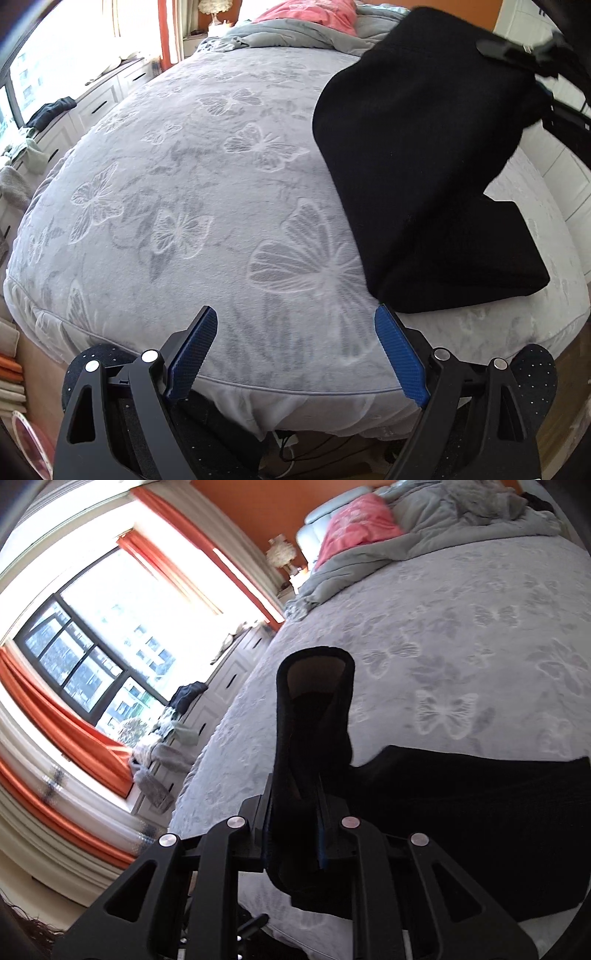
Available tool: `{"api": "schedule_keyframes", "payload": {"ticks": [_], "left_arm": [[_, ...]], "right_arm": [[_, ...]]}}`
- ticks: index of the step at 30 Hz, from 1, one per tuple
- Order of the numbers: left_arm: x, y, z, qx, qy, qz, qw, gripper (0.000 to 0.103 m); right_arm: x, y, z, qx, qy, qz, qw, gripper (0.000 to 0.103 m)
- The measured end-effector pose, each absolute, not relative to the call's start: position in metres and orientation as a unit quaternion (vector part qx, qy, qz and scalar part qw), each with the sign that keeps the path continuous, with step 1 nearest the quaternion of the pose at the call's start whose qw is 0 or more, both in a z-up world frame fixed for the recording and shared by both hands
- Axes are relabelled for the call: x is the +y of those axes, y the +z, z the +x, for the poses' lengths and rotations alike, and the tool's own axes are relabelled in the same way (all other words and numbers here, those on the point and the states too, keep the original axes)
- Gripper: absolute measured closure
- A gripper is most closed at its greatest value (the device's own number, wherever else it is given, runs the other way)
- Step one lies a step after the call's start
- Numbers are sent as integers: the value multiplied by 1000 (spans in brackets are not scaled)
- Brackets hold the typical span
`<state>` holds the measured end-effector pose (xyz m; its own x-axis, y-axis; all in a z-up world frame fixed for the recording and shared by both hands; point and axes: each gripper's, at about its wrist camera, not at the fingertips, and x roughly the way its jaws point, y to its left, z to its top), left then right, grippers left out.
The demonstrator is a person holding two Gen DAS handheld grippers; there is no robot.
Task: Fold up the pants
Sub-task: 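Hold the folded bundle edge with the right gripper and press it flat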
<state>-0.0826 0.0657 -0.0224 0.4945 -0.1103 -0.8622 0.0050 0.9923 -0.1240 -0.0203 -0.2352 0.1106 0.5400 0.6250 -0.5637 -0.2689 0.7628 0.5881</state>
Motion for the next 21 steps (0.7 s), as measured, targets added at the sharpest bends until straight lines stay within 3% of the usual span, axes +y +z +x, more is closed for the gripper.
{"api": "schedule_keyframes", "payload": {"ticks": [6,11,21], "left_arm": [[20,-14,-72,502,-80,-44,860,18],[-17,-20,-59,511,-101,-33,853,18],[-68,-33,-41,530,-104,-13,842,18]], "right_arm": [[-344,35,-40,434,151,277,844,87],[-375,-38,-46,481,127,300,814,86],[-378,-45,-34,486,180,320,793,80]]}}
